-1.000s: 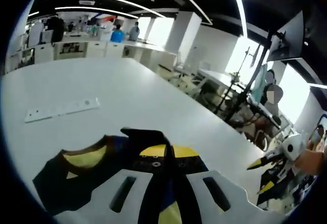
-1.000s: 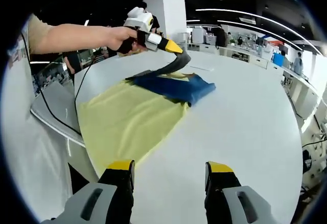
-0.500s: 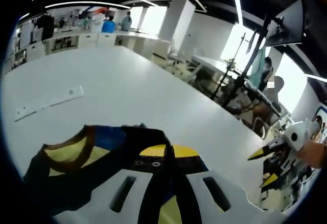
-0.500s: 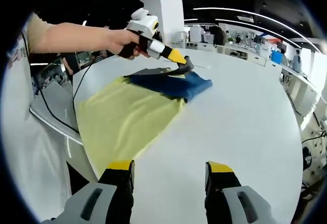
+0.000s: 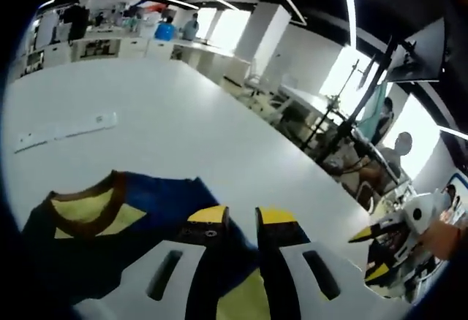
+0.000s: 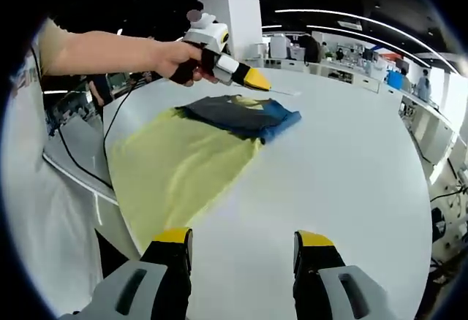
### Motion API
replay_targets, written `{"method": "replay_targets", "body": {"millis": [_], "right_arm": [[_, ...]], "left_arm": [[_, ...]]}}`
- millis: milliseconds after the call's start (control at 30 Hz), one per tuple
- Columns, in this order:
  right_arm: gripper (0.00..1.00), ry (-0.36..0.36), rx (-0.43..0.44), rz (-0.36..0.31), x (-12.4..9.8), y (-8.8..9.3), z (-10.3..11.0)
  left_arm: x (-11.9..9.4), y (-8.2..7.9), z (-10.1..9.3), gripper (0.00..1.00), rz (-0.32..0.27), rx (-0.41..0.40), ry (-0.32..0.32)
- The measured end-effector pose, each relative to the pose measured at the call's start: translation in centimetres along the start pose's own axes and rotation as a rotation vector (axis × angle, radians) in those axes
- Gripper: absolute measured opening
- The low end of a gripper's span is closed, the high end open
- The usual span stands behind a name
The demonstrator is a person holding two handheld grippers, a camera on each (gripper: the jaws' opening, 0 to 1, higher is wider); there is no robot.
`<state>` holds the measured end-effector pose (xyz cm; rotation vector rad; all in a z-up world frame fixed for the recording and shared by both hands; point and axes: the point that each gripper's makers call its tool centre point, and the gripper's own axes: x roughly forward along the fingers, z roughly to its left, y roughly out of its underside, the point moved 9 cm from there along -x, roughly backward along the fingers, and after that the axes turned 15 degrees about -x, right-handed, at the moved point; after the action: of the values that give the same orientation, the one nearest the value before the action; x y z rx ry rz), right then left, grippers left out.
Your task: Fold the garment on the visible template until the final outline fits inside the template.
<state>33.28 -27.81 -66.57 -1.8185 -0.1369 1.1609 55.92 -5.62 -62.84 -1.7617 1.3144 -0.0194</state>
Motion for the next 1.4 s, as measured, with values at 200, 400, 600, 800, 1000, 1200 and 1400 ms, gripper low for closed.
{"method": "replay_targets", "body": {"millis": [200,400,600,800,1000,1200,1400], "right_arm": [[0.53,-0.009,-0.010,-0.003,0.2,-0.5,0.1],[0.53,-0.016,-0.020,-0.008,0.3,-1.1,0.1],[0.53,-0.016,-0.024,-0.007,0.3,-1.1,0.0],[0.54,-0.019,-0.031,-0.006,0.2,-1.3,0.0],[0.54,-0.022,-0.035,-0.011,0.2,-1.6,0.1],[0.54,-0.027,-0.039,-0.017,0.2,-2.0,0.1],[0.55,-0.031,-0.043,-0.022,0.3,-2.3,0.2]], "left_arm": [[-0.8,-0.1,0.5,0.26,-0.016,-0.017,-0.021],[-2.0,-0.3,1.0,0.34,-0.034,-0.018,-0.021],[-3.3,-0.3,1.6,0.50,-0.057,0.009,-0.035],[-4.9,-0.5,1.7,0.73,-0.090,0.066,-0.032],[-6.8,-0.2,1.6,0.82,-0.096,0.131,-0.006],[-9.7,0.7,1.8,0.85,-0.085,0.176,0.008],[-13.1,2.0,2.5,0.88,-0.076,0.222,0.011]]}}
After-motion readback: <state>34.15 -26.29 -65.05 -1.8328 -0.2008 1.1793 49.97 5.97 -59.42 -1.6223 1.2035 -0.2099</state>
